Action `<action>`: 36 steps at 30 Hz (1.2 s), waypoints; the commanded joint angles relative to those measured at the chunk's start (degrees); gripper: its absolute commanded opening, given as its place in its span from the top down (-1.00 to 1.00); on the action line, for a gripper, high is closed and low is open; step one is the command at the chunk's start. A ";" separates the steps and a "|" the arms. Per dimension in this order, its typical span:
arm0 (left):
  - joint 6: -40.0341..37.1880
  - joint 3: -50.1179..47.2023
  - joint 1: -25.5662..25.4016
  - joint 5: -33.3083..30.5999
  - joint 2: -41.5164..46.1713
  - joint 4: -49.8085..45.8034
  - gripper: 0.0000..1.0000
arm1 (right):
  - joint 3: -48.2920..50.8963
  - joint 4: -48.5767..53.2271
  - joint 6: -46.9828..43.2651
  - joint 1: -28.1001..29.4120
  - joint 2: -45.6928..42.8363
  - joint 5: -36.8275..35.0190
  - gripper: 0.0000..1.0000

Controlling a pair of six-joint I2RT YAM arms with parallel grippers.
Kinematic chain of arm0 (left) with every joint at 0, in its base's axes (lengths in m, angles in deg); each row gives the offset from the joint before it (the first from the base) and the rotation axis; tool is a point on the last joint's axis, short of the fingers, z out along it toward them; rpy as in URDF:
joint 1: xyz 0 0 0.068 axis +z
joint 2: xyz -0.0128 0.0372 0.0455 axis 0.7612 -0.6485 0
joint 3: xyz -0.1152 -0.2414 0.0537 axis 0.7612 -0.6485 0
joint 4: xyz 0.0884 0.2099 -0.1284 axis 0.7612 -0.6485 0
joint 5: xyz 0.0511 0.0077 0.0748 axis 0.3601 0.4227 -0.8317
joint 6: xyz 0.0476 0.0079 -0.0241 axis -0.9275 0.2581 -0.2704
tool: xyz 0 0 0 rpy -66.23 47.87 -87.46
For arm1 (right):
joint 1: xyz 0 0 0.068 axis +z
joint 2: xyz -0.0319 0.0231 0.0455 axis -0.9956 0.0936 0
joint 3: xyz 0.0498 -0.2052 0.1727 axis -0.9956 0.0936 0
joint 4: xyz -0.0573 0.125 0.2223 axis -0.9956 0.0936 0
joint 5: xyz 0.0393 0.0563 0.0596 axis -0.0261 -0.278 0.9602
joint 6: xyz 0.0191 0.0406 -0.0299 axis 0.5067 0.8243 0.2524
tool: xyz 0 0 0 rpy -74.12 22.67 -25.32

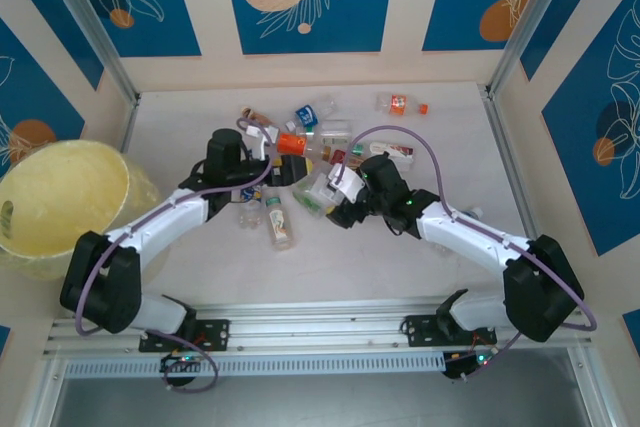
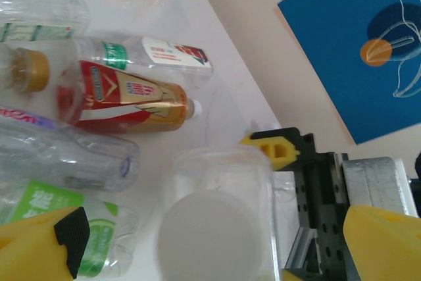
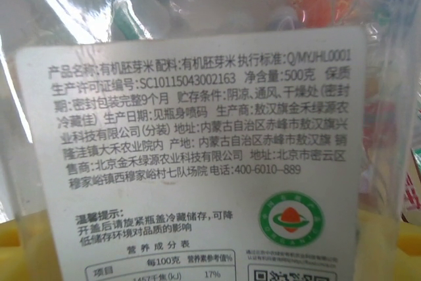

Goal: Put the plastic bottles in the bin

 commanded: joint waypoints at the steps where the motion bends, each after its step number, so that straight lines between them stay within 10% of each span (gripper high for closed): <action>1: -5.10 4.17 -0.92 4.30 -2.61 -6.52 -1.00 | -1.72 -7.00 2.68 0.49 0.10 4.26 -0.43; 7: -7.23 5.40 -2.06 1.83 -4.35 -9.52 -1.00 | -2.31 -10.84 2.44 1.20 0.62 4.45 -0.44; 14: -9.47 7.18 -2.06 5.98 -3.96 -11.00 -0.23 | -4.06 -9.40 1.60 1.65 2.06 4.10 -0.54; 21: -11.89 8.62 -1.15 0.14 -0.30 -16.18 0.16 | -4.46 -3.61 0.59 1.58 -0.89 6.18 -0.97; 28: -15.46 15.17 1.37 -7.56 7.43 -24.57 0.22 | 1.18 -6.78 3.12 -2.43 -11.81 7.24 -0.99; 36: -22.08 35.51 1.39 -42.15 14.34 -48.43 0.56 | 11.59 -24.28 15.70 -13.12 -18.31 4.14 -0.99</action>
